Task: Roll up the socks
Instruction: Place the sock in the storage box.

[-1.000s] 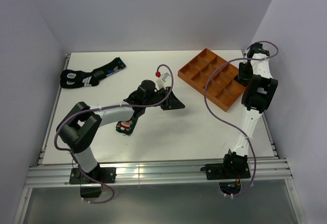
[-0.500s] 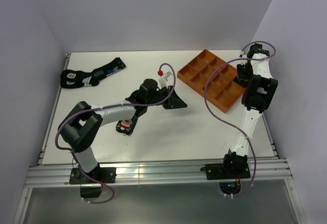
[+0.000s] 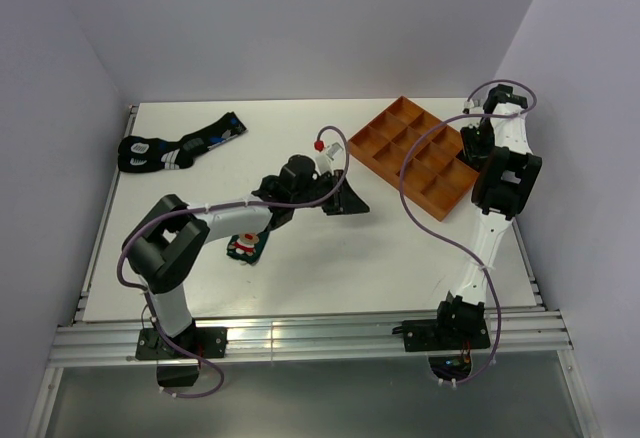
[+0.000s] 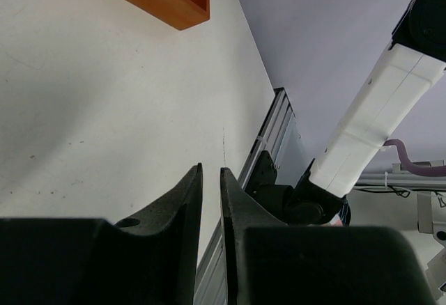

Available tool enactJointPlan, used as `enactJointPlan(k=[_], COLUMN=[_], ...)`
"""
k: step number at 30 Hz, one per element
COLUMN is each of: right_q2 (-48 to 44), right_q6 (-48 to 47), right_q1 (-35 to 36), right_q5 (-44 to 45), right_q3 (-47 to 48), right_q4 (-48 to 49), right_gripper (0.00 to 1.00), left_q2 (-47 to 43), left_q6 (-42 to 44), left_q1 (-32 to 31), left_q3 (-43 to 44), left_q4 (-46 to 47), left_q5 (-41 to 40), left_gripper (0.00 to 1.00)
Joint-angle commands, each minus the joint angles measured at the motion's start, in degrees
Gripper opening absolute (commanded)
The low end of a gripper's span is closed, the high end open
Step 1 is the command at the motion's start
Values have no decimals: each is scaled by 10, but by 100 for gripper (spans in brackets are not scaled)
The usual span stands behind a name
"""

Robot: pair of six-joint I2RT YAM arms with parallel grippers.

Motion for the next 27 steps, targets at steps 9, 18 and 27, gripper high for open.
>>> enactJointPlan(k=[9,18,27], right_q2=[35,35,-13], right_q6=[-96,-125,-120], right_q1=[3,5,4], right_q5=[21,26,28], right_q3=[-75,-114,-175], right_q4=[-76,-47,5], right_gripper=[0,0,21], left_q2=[15,27,27], left_q6=[0,1,2], left_q1=[-13,-18,-21], left_q3=[49,66,65], left_q4=[-6,-21,-21], left_q5=[-11,-15,-17], left_gripper=[21,21,22])
